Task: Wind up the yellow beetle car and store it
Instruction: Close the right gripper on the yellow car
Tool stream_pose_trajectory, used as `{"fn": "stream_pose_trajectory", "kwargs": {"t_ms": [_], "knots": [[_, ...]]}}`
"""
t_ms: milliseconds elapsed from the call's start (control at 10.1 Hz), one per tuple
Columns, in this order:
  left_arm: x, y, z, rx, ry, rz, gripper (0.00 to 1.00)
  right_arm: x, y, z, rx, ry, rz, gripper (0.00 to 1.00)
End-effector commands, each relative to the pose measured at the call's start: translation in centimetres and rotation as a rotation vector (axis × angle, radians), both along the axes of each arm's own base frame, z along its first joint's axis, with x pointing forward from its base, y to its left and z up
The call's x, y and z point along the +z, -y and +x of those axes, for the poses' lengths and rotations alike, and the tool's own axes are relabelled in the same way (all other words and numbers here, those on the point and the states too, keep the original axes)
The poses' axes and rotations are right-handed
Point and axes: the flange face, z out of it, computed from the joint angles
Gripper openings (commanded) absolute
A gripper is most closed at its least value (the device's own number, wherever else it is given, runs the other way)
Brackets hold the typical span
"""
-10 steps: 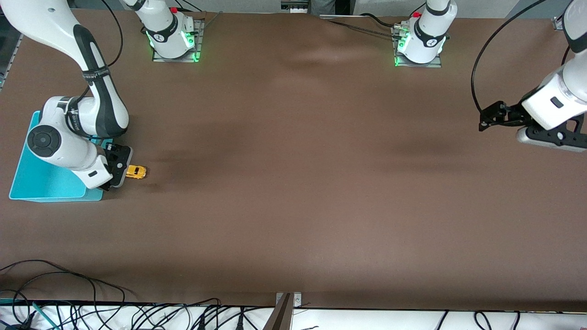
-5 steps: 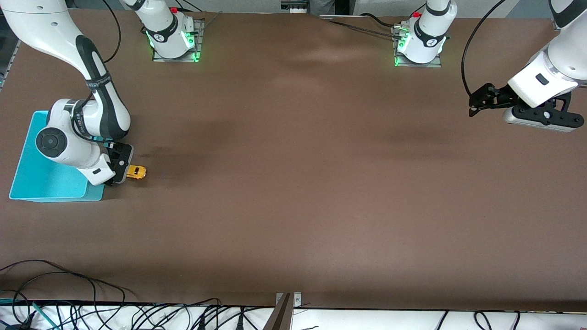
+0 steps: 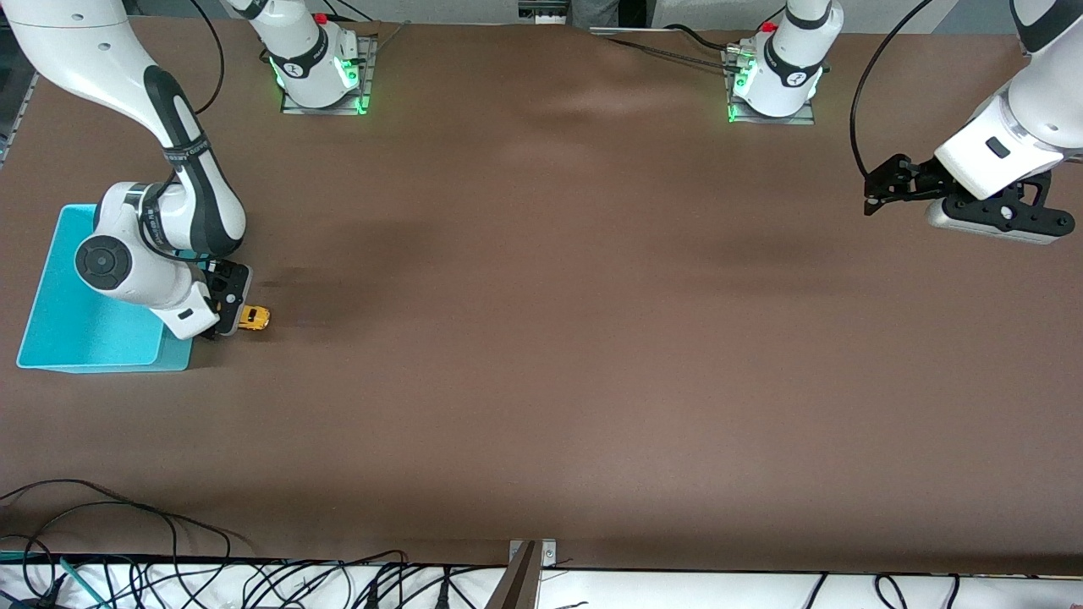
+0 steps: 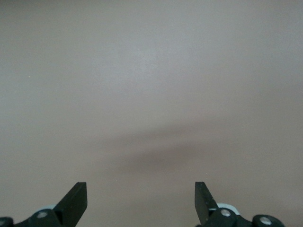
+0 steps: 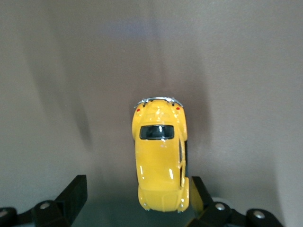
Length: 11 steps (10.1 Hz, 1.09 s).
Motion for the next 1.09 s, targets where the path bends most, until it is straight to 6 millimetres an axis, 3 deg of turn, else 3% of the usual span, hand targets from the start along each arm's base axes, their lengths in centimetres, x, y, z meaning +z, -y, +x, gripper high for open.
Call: {"fn": "stream_pose_trajectory", "kwargs": {"t_ms": [0,198,595,694,892,991], "knots": [[1.1,0.2,-0.9,0.013,0.026,-0.010,1.00,-0.6,-0.2,-0.4,-0.022,0.007,0.018,0.85],[1.4,0.9,-1.2,0.000,0.032,-0.012,1.00,-0.5,-0.2,-0.5,-0.045,0.002,0.023,0.00],[1.3,0.0,-1.0,0.012,0.028,-0.016,1.00,0.4,-0.3,-0.2,-0.052,0.019,0.027,0.00],[1.2,-0.1,-0.8,0.012,0.023,-0.016,1.00,2.4,-0.7,0.3,-0.078,0.034,0.028,0.00],[1.1,-0.1,-0.9,0.005,0.020,-0.016,1.00,7.4,-3.9,1.4,-0.112,0.050,0.038,0.00],[1.0,-0.1,-0.8,0.003,0.019,-0.016,1.00,9.4,-4.3,2.3,-0.123,0.037,0.033,0.00]]}}
